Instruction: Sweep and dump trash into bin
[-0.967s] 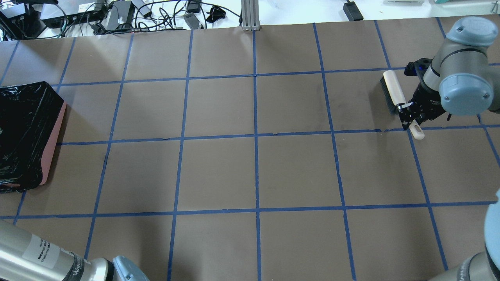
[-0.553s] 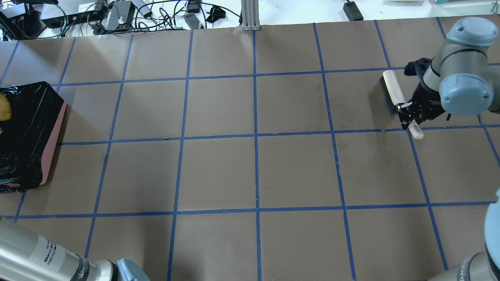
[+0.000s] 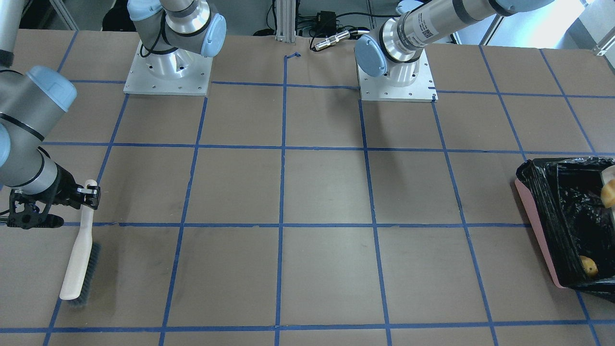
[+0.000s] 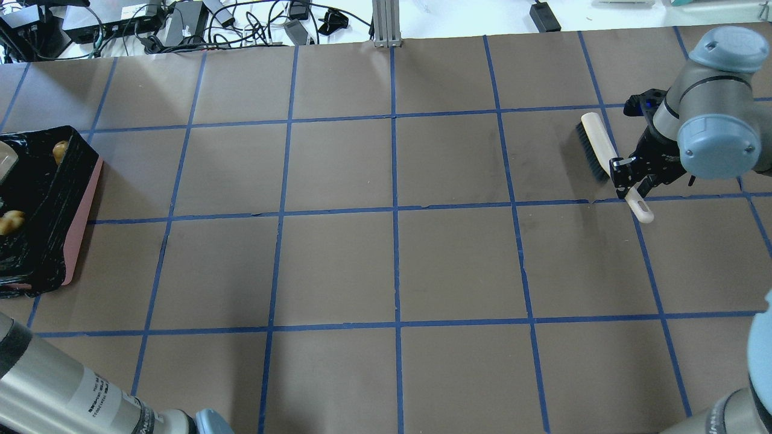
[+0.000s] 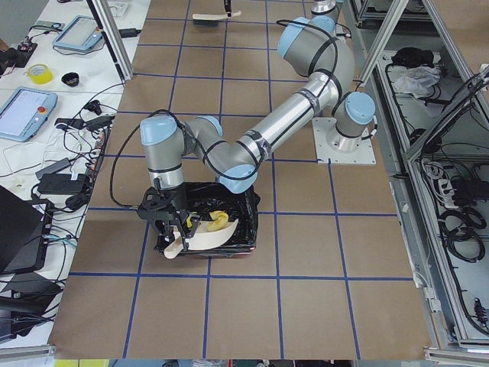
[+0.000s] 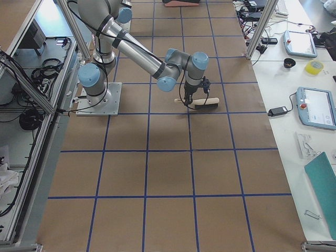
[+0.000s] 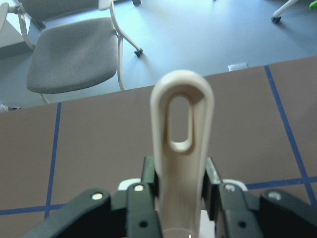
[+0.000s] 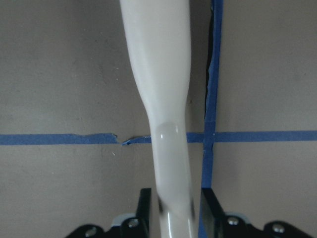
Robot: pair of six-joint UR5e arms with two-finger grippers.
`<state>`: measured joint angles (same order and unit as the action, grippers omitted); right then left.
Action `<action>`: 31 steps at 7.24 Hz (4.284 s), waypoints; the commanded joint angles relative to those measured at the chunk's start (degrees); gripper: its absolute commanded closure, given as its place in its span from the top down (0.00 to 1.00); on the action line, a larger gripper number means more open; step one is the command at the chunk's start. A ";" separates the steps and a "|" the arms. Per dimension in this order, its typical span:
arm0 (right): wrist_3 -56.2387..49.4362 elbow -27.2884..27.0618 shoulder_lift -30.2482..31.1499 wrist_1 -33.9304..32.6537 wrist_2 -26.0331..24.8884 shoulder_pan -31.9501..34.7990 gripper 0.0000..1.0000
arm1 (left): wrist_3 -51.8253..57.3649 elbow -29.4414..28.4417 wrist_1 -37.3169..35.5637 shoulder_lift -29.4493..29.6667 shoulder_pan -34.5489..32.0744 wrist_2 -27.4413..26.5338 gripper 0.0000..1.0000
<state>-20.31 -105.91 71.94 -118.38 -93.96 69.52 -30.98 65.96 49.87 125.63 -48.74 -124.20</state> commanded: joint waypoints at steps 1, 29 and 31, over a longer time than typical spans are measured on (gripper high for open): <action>0.00 0.01 0.13 -0.01 0.00 0.00 0.65 | 3.29 3.21 -6.45 -1.17 -1.53 -2.45 0.00; 14.42 9.76 19.65 28.46 4.13 17.84 1.00 | -4.75 -1.27 19.12 -10.59 -6.01 20.83 0.00; 14.51 9.67 20.44 28.82 4.22 18.37 1.00 | -16.27 -1.27 19.30 -8.74 -11.08 26.02 0.00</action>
<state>-5.87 -96.17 92.00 -89.85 -89.79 87.48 -40.91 64.67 68.76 115.91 -56.78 -100.65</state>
